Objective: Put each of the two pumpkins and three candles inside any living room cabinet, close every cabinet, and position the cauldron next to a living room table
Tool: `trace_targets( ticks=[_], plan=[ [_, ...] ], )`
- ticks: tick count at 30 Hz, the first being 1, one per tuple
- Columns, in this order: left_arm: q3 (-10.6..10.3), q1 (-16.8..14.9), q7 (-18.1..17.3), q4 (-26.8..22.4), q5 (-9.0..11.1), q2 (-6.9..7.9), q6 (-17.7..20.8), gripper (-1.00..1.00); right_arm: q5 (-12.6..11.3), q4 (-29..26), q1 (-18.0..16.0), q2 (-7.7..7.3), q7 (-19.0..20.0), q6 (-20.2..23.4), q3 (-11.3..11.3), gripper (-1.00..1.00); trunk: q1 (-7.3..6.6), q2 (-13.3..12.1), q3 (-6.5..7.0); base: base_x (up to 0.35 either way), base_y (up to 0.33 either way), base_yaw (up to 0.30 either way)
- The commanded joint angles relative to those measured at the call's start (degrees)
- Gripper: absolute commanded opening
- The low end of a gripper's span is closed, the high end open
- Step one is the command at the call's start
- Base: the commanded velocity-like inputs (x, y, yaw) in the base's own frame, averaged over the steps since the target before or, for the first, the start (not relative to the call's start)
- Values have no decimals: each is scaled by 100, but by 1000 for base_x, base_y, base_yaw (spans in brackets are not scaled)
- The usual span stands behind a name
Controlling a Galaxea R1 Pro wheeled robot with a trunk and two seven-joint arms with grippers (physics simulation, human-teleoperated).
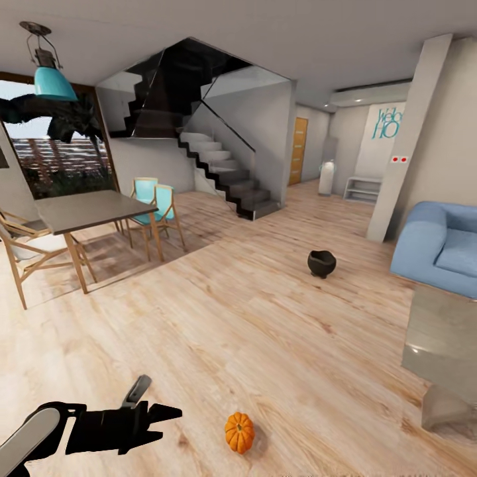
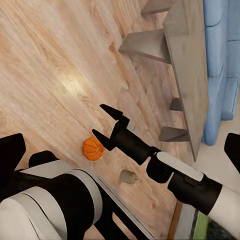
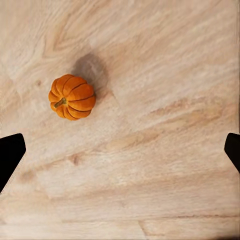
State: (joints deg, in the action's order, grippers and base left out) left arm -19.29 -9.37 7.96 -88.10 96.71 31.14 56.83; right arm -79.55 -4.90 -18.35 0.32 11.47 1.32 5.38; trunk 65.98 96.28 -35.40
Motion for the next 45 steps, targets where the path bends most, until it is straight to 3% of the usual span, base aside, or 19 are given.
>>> trace_targets(
  ticks=[1, 24, 45],
  plan=[
    [-4, -3, 57, -5, 61, 2, 3, 100, -60, 7, -4, -3, 20, 8, 45, 100, 0, 3, -6, -13, 0, -227],
    [-13, -3, 64, -5, 41, -2, 3, 100, -60, -2, -6, -6, 15, 43, 43, 100, 0, 3, -6, -198, -82, -218],
    [-4, -3, 65, -5, 41, -2, 3, 100, -60, 1, -5, 2, 13, 14, 43, 100, 0, 3, -119, -68, -21, -49]
  ],
)
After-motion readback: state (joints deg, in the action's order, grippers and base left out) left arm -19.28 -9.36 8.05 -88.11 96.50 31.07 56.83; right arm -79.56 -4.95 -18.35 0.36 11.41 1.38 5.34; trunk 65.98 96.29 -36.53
